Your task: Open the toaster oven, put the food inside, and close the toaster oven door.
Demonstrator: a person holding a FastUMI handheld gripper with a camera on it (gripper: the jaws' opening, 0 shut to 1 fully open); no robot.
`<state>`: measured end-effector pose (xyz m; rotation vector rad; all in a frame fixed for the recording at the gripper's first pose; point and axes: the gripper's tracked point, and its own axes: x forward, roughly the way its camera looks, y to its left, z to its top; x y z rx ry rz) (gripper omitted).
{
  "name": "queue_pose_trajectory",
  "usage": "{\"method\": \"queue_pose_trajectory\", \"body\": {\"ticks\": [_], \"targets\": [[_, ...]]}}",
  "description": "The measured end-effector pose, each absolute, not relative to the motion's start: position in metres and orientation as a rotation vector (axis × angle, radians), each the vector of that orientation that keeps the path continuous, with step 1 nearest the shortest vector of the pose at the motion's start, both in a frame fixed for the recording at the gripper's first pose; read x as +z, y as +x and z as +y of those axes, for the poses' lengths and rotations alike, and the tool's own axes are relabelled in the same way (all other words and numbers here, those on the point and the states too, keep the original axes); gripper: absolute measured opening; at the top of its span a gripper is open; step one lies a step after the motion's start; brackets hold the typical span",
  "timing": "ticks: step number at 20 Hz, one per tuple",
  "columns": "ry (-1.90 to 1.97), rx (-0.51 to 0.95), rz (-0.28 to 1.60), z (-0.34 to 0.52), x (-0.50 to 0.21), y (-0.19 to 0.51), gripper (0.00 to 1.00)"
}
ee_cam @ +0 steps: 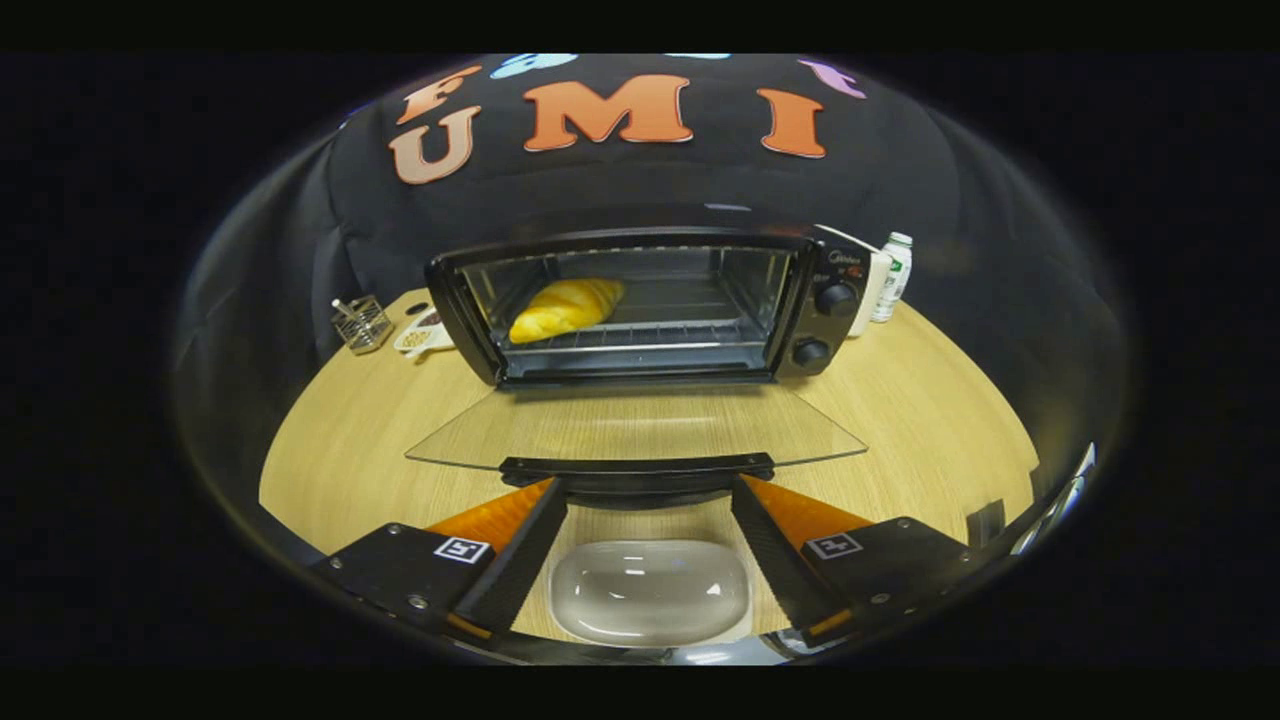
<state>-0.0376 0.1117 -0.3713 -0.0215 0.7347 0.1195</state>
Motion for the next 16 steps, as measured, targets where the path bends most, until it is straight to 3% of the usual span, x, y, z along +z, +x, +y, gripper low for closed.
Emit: {"method": "queue_pose_trajectory", "body": {"ticks": [16], "targets": [[0.035,0.133,0.578,0.120,-0.304,0.023,0.99]]}}
